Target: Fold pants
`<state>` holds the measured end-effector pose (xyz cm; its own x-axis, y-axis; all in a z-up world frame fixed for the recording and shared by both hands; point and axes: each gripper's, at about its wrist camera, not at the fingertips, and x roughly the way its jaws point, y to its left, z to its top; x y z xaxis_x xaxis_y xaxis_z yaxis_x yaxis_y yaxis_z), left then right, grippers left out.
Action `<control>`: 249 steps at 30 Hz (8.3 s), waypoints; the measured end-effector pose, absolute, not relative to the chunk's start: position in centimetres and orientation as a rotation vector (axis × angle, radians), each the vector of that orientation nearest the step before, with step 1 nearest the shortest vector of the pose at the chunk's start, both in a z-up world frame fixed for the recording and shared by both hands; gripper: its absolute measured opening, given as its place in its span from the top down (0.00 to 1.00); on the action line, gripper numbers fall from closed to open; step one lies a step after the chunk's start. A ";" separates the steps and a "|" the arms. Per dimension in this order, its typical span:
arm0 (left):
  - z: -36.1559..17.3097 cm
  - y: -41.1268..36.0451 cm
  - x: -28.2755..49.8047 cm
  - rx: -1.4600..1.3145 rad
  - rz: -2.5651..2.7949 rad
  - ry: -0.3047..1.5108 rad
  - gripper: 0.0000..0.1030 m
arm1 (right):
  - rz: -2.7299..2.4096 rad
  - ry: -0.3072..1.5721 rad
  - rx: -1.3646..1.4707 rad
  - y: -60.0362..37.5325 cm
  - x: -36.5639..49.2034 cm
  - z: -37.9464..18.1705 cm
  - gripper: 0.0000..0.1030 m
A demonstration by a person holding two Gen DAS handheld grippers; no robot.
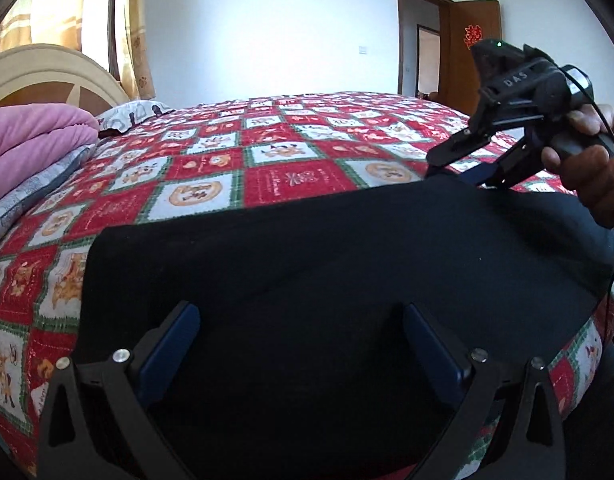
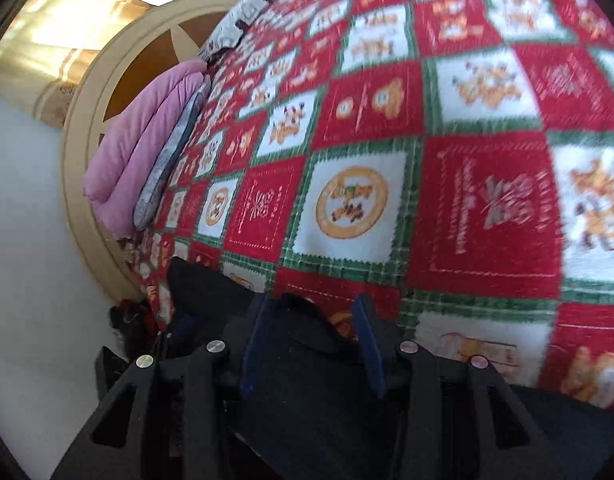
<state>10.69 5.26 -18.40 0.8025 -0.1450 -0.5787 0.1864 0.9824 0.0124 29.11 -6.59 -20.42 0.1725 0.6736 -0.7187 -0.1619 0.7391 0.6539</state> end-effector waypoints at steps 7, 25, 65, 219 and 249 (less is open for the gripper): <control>-18.5 5.2 10.8 0.074 -0.168 0.618 0.00 | 0.684 1.305 0.598 -6.2 29.6 -21.6 0.91; -18.7 5.2 10.6 0.073 -0.175 0.596 0.00 | 0.495 1.121 0.487 -6.7 30.1 -21.9 0.97; -18.8 1.4 9.7 0.114 -0.236 0.574 0.00 | 0.591 1.154 0.566 -5.8 30.7 -17.9 0.99; -19.3 15.0 11.1 -0.134 0.031 0.606 0.00 | -0.279 0.365 0.266 -41.0 -2.4 -7.7 0.89; -19.2 15.1 11.1 -0.134 0.031 0.596 0.00 | 0.041 0.470 0.108 -26.8 3.8 -9.0 0.89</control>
<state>11.12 15.07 -19.18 0.8274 -0.0098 -0.5616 -0.0678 0.9908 -0.1170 3.81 -26.78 -8.97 0.8910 0.0642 -0.4494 -0.0146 0.9935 0.1129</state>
